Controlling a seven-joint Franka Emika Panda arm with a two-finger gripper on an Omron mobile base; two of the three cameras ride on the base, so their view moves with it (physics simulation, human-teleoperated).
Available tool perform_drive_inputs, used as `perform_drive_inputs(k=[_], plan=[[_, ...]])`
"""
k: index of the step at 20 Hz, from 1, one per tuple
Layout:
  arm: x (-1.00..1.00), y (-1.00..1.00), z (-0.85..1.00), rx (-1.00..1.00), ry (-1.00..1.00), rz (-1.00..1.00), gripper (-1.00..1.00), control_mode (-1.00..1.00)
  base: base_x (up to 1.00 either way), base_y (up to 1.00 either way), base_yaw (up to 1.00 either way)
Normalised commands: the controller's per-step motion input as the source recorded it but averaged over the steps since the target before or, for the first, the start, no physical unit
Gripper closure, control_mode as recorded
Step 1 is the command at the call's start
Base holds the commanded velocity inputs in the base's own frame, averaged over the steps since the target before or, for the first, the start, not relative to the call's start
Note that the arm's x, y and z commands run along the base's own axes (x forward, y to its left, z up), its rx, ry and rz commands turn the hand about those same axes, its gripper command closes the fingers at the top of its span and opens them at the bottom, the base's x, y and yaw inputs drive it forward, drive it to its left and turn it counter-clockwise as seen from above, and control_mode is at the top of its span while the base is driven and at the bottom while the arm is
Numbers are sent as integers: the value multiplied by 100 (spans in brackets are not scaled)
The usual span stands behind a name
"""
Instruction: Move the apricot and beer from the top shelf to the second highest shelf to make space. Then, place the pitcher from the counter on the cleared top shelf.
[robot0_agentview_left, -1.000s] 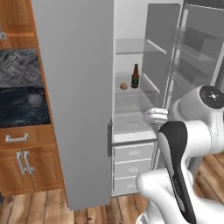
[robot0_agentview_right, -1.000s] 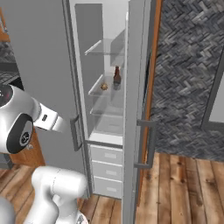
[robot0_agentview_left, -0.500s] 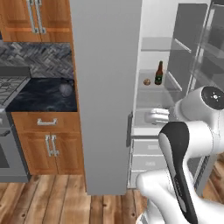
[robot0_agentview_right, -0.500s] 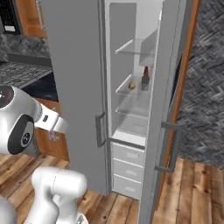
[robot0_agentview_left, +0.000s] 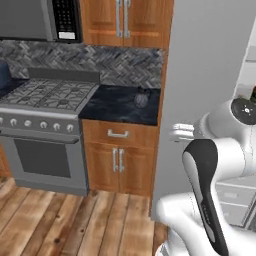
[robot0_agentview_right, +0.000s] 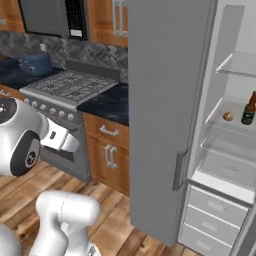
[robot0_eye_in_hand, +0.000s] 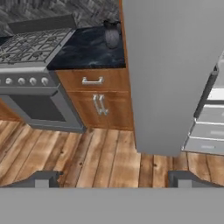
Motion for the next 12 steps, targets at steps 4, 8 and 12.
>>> perform_drive_inputs(k=[4,8,12], plan=[[0,0,0,0,0,0,-100,100,51,95,27],[0,0,0,0,0,0,-100,100,47,57,-2],[0,0,0,0,0,0,-100,100,35,28,-35]])
